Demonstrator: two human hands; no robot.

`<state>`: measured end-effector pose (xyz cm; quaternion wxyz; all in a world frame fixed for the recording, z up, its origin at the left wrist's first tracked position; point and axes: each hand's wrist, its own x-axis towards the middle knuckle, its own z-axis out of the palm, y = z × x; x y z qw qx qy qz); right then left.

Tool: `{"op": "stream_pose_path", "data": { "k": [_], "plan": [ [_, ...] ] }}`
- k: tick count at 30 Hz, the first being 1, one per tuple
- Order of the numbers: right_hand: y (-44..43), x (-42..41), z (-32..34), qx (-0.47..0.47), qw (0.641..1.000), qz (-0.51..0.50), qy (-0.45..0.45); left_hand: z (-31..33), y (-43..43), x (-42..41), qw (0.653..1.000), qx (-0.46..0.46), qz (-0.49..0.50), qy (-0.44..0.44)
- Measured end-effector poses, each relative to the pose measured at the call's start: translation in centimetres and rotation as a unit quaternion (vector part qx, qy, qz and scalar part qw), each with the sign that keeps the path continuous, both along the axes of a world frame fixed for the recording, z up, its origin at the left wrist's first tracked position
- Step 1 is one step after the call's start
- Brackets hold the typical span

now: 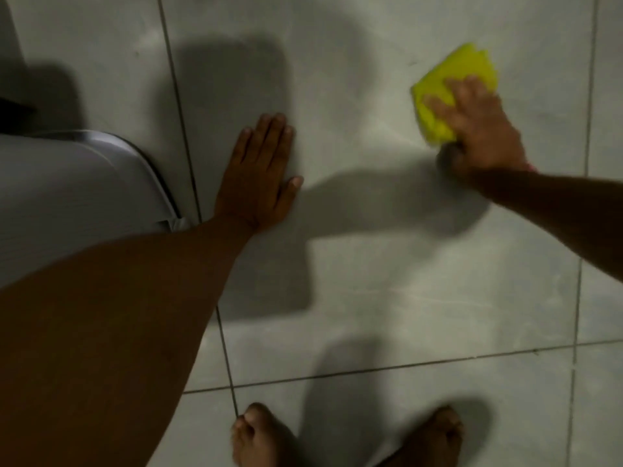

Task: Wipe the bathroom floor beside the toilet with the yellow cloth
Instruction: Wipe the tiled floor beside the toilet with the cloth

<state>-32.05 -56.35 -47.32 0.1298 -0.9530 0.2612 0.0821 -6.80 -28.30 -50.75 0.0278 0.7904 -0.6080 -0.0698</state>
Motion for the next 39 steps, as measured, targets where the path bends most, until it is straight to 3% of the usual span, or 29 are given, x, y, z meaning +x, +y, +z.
{"op": "stream_pose_path", "data": {
  "k": [2, 3, 4, 6, 8, 9, 11, 14, 15, 16, 18, 20, 22, 23, 25, 27, 28, 29, 31, 33, 34, 35, 37, 39],
  "plan": [
    [1.4, 4.2, -0.5, 0.001, 0.988, -0.153, -0.025, -0.1, 0.2, 0.1, 1.000, 0.002, 0.000, 0.000],
    [3.6, 5.6, -0.4, 0.005, 0.985, -0.165, -0.040, 0.0, 0.1, 0.2, 1.000, 0.001, 0.000, -0.001],
    [6.4, 5.5, -0.5, 0.003, 0.991, -0.123, -0.052, 0.1, 0.1, 0.2, 1.000, 0.001, -0.002, 0.002],
    [12.8, 1.5, -0.8, 0.022, 0.997, 0.068, -0.036, 0.2, 0.0, 0.1, 1.000, 0.002, -0.003, 0.004],
    [17.7, -4.8, 0.4, 0.047, 0.974, 0.219, 0.042, 0.2, 0.1, 0.0, 1.000, 0.000, -0.002, 0.000],
    [18.5, -7.5, 1.0, 0.048, 0.967, 0.243, 0.063, 0.1, 0.1, 0.0, 1.000, -0.001, -0.002, 0.000],
    [18.0, -10.1, 0.9, 0.039, 0.984, 0.162, 0.061, 0.0, 0.2, 0.1, 1.000, -0.004, -0.001, -0.003],
    [18.4, -5.6, 0.4, 0.032, 0.989, -0.143, 0.031, -0.2, 0.1, 0.1, 1.000, -0.007, -0.002, -0.001],
    [19.9, -3.3, 0.4, 0.037, 0.982, -0.184, 0.019, -0.1, 0.1, 0.1, 1.000, -0.008, -0.001, -0.001],
    [21.8, -1.6, 0.3, 0.046, 0.983, -0.175, 0.003, -0.1, 0.1, 0.1, 1.000, -0.012, -0.003, 0.001],
    [26.4, -1.2, 0.5, 0.087, 0.995, -0.046, -0.019, -0.2, 0.2, 0.1, 1.000, -0.016, -0.005, 0.004],
    [29.3, -5.4, 1.0, 0.110, 0.988, 0.108, -0.009, -0.1, 0.1, 0.1, 1.000, -0.019, -0.003, 0.004],
    [28.6, -11.2, 1.6, 0.093, 0.981, 0.170, 0.024, 0.1, -0.1, 0.1, 1.000, -0.017, -0.001, 0.007],
    [27.4, -13.5, 1.8, 0.085, 0.985, 0.143, 0.036, 0.2, -0.1, 0.0, 1.000, -0.016, 0.001, 0.008],
    [24.2, -14.6, 1.5, 0.072, 0.997, -0.012, 0.035, 0.1, 0.1, 0.1, 1.000, -0.020, 0.002, 0.006],
    [21.4, -10.4, 0.6, 0.049, 0.977, -0.207, -0.002, -0.1, 0.3, 0.0, 1.000, -0.027, 0.001, 0.001],
    [21.2, -7.4, 0.5, 0.053, 0.965, -0.255, -0.015, -0.1, 0.3, 0.0, 1.000, -0.029, 0.001, -0.002],
    [21.7, -5.4, 0.6, 0.056, 0.967, -0.247, -0.025, 0.0, 0.2, 0.0, 1.000, -0.029, 0.001, 0.000],
    [23.9, -5.9, 0.6, 0.077, 0.993, -0.089, -0.012, 0.1, 0.0, -0.1, 1.000, -0.028, 0.004, 0.007],
    [25.6, -11.2, 1.0, 0.100, 0.993, 0.061, 0.028, 0.3, -0.1, -0.2, 1.000, -0.025, 0.010, 0.010],
    [25.1, -14.2, 1.3, 0.102, 0.990, 0.085, 0.045, 0.4, 0.0, -0.2, 1.000, -0.024, 0.011, 0.008],
    [24.1, -16.6, 1.5, 0.096, 0.993, 0.058, 0.044, 0.4, 0.1, -0.2, 1.000, -0.024, 0.010, 0.005],
    [20.9, -18.0, 1.3, 0.072, 0.991, -0.111, 0.015, 0.3, 0.2, -0.2, 1.000, -0.024, 0.007, 0.000],
    [16.9, -14.3, 0.8, 0.049, 0.944, -0.326, -0.026, 0.0, 0.1, -0.1, 1.000, -0.027, 0.004, -0.001]
  ]
}}
